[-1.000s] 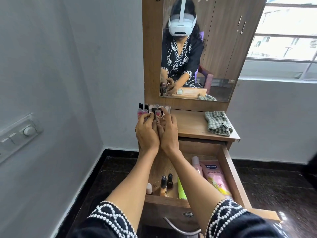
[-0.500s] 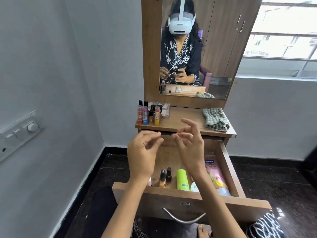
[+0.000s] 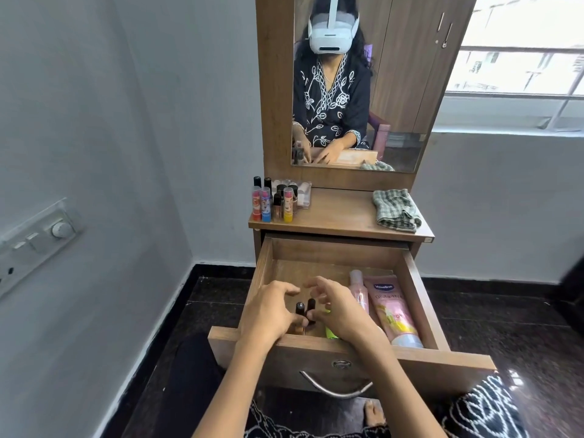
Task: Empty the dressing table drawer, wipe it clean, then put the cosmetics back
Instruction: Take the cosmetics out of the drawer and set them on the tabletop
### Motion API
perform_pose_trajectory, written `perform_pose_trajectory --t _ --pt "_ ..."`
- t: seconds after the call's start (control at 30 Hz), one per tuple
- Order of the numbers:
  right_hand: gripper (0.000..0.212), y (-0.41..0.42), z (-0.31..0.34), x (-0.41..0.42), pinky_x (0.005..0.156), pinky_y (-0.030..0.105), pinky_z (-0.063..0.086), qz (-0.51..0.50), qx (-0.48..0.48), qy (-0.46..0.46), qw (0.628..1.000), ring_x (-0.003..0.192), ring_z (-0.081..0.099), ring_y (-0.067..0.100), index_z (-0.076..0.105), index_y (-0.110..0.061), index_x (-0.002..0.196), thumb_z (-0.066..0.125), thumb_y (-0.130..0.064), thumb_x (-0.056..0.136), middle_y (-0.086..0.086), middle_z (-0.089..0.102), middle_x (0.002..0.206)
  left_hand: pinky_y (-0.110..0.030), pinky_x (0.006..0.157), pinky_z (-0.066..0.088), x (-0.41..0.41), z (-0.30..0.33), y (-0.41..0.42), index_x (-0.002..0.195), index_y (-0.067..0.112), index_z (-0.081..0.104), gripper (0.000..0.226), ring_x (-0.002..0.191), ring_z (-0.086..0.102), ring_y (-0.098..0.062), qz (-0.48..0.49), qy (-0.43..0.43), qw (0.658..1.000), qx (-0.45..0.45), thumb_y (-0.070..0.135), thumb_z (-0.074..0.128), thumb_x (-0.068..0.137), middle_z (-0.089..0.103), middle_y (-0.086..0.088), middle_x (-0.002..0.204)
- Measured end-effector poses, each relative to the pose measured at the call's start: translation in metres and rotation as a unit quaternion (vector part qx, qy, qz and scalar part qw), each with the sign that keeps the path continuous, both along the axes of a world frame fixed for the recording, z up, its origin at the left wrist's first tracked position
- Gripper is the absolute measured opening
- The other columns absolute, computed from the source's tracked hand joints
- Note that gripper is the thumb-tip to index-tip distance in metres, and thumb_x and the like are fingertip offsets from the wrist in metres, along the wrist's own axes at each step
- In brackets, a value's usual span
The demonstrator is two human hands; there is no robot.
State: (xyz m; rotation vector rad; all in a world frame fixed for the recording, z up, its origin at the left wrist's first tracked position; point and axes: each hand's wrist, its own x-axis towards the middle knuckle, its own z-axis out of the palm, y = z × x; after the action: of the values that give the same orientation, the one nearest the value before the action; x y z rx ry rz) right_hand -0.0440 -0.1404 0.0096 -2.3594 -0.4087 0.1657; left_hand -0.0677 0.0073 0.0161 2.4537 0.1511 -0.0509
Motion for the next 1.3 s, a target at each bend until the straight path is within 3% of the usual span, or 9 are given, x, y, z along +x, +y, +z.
perform_pose_trajectory --t 0.2,0.47,0.8,1.0,1.13,1.3 --pt "0.029 0.002 -0.003 0.002 0.082 0.026 0.048 -0.005 -0.065 -0.023 0.998 0.098 0.060 0.019 0.063 -0.016 0.113 0.065 -0.013 0.085 0.003 0.062 0.114 -0.027 0.071 0.047 -0.003 0.001 -0.004 0.101 0.031 0.067 0.031 0.093 0.060 -0.012 0.013 -0.001 1.000 0.019 0.030 0.077 0.072 0.064 0.008 0.111" --pt "0.020 0.004 -0.008 0.004 0.074 0.020 0.044 -0.017 -0.071 -0.041 0.996 0.093 0.061 0.017 0.067 -0.017 0.105 0.064 -0.015 0.085 0.001 0.066 0.106 -0.037 0.072 0.057 -0.005 0.002 -0.004 0.088 0.029 0.072 0.014 0.076 0.066 -0.011 0.005 -0.014 1.000 -0.002 0.024 0.075 0.075 0.069 0.008 0.086" --pt "0.018 0.003 0.001 -0.002 0.073 0.022 0.045 -0.022 -0.025 -0.084 0.996 0.088 0.061 0.018 0.068 -0.012 0.102 0.064 -0.011 0.084 0.004 0.067 0.101 -0.033 0.073 0.054 -0.006 0.006 -0.005 0.088 0.029 0.072 0.013 0.083 0.063 -0.010 -0.007 -0.071 0.997 0.005 0.029 0.073 0.075 0.070 0.010 0.091" --pt "0.015 0.003 0.013 -0.003 0.070 0.022 0.048 -0.047 0.046 -0.136 0.989 0.080 0.060 0.014 0.068 -0.008 0.097 0.068 -0.012 0.082 0.005 0.067 0.095 -0.008 0.057 0.039 0.000 0.014 -0.005 0.082 0.025 0.074 0.008 0.076 0.063 -0.006 0.007 -0.156 0.986 -0.051 0.019 0.072 0.077 0.071 0.011 0.082" --pt "0.021 0.005 0.029 0.006 0.072 0.017 0.047 -0.059 0.100 -0.162 0.980 0.081 0.059 0.011 0.068 -0.008 0.103 0.066 -0.006 0.083 0.004 0.066 0.098 -0.027 0.073 0.054 0.012 0.041 -0.008 0.094 0.022 0.073 0.016 0.084 0.065 -0.010 0.002 -0.226 0.973 -0.056 0.015 0.068 0.080 0.072 0.006 0.091" --pt "0.016 0.003 0.074 0.033 0.066 0.020 0.049 -0.069 0.161 -0.193 0.965 0.073 0.061 0.014 0.068 -0.008 0.100 0.064 -0.006 0.085 0.001 0.064 0.089 -0.036 0.082 0.052 0.049 0.095 -0.009 0.096 0.019 0.073 0.017 0.090 0.064 -0.020 -0.019 -0.282 0.958 -0.050 0.017 0.071 0.079 0.073 0.001 0.090"
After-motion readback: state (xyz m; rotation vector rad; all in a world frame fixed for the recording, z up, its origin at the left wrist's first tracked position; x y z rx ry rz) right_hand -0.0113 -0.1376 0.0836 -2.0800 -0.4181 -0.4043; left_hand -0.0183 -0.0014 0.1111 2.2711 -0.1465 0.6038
